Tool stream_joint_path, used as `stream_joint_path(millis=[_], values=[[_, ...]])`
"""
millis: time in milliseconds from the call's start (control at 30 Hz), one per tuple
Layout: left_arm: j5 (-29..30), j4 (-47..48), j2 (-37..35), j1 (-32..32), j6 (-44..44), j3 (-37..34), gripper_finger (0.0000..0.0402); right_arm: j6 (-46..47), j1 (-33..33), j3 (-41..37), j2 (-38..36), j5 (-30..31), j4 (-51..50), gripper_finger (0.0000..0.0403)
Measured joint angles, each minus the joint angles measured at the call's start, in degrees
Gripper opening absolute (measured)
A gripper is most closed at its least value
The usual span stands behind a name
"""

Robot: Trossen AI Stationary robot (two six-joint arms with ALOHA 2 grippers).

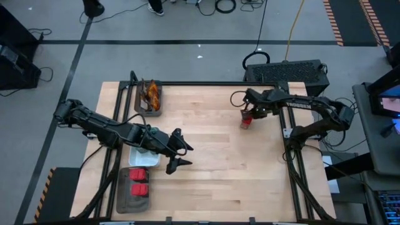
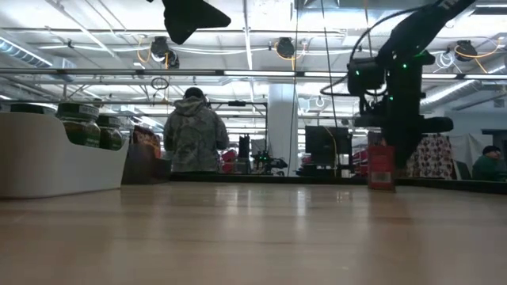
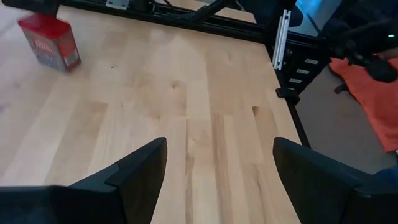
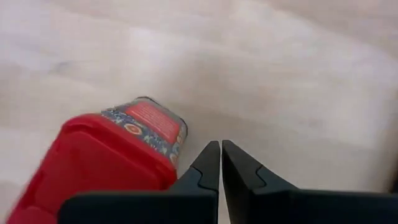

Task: Sort spices by type
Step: Put the red seasoning can into the bottom left black bin

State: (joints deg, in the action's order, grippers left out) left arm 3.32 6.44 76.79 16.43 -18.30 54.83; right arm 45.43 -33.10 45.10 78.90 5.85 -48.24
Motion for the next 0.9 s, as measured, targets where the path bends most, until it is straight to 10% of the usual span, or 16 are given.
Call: stream_joint_path(millis=[900], values=[[0.59,0.50,0.00,-1.09,5.09,0.00,0.0294,25.77,33.47,0.09,10.33,-0.49,39.63,0.0000]])
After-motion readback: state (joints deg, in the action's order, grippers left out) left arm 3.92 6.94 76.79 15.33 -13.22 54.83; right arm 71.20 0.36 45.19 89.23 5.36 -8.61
